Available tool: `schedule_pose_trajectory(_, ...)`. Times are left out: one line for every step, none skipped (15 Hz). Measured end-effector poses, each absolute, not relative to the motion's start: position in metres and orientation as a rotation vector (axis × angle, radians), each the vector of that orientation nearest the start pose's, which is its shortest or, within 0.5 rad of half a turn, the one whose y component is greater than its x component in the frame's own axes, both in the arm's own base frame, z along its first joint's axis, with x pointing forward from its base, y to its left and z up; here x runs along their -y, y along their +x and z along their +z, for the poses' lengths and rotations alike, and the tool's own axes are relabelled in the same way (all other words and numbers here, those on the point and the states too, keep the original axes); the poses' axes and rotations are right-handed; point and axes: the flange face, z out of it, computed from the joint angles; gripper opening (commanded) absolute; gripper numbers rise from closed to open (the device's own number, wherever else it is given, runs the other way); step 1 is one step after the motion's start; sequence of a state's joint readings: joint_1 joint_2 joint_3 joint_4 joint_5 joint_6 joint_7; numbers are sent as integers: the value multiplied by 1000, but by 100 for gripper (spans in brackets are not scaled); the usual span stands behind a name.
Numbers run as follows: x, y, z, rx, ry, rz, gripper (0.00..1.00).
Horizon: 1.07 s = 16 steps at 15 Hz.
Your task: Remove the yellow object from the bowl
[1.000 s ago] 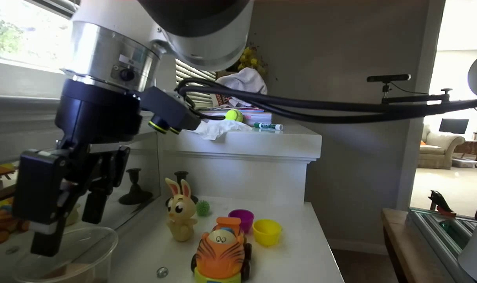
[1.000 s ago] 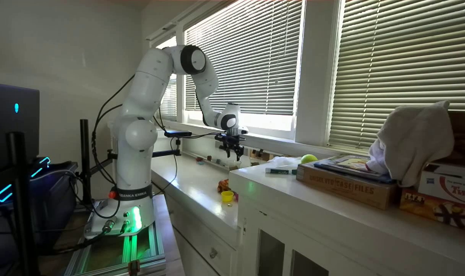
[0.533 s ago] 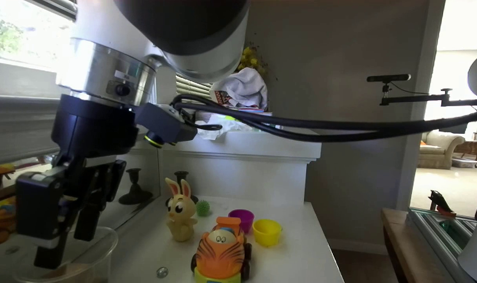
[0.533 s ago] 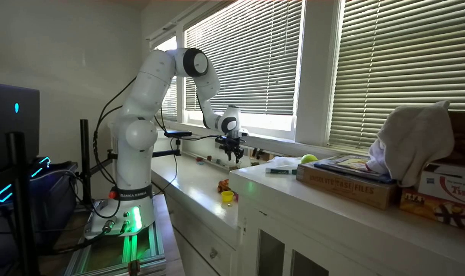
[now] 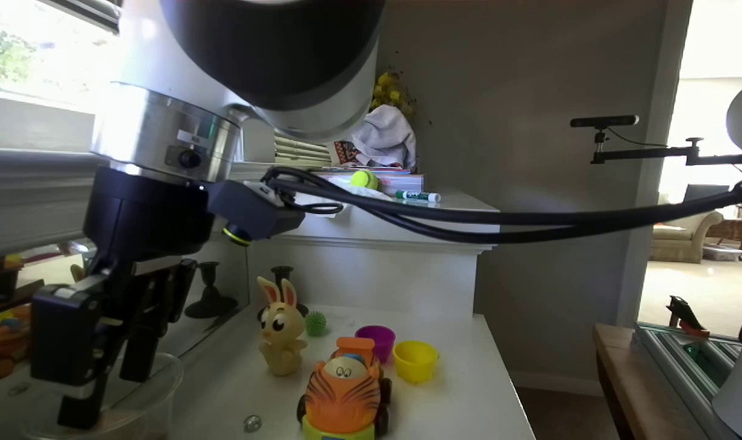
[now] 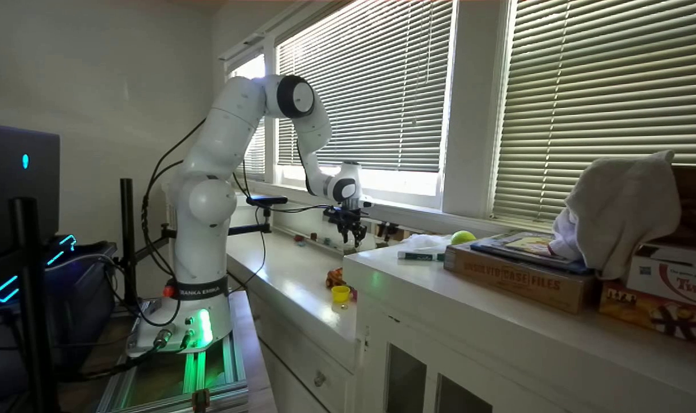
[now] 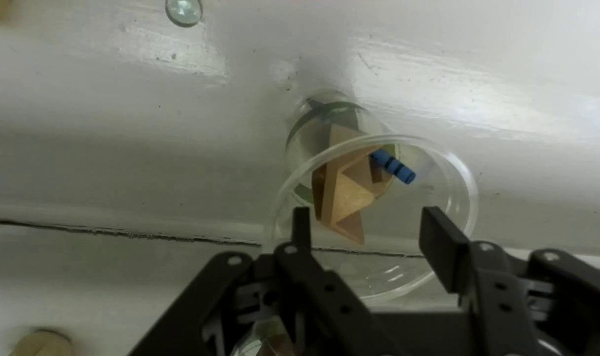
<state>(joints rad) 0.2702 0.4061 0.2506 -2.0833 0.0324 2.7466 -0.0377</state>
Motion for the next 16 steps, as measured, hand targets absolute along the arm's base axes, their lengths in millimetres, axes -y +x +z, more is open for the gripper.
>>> schedule_pose_trajectory(-299,534,260,726,-2860,-343,58)
schedule_pose_trajectory(-299,534,257,727,-2861,-338,55)
schedule_pose_trajectory(-300,534,256,729,-2861,-335,53)
schedule_pose_trajectory(-301,534,254,731,-2861,-333,51)
schedule_pose_trajectory(-303,534,253,735,-2860,-331,48)
schedule_pose_trajectory(-304,535,252,740,-2859,-330,47)
schedule_pose_trajectory(-306,535,251,746,-2858,-330,46)
schedule_pose_trajectory(-307,535,250,753,-2857,-331,45)
schedule_pose_trajectory(-308,536,249,759,-2858,-331,44)
schedule_pose_trajectory(-309,536,248,766,-2858,-331,45)
schedule_pose_trajectory(-310,536,247,771,-2859,-330,44)
schedule_pose_trajectory(-310,536,245,778,-2860,-328,45)
schedule_pose_trajectory(-310,536,243,784,-2862,-326,47)
schedule_pose_trajectory(-310,536,242,788,-2864,-325,46)
schedule_pose_trajectory(-310,537,241,790,-2865,-324,22)
schedule_pose_trajectory(-310,537,240,792,-2866,-324,21)
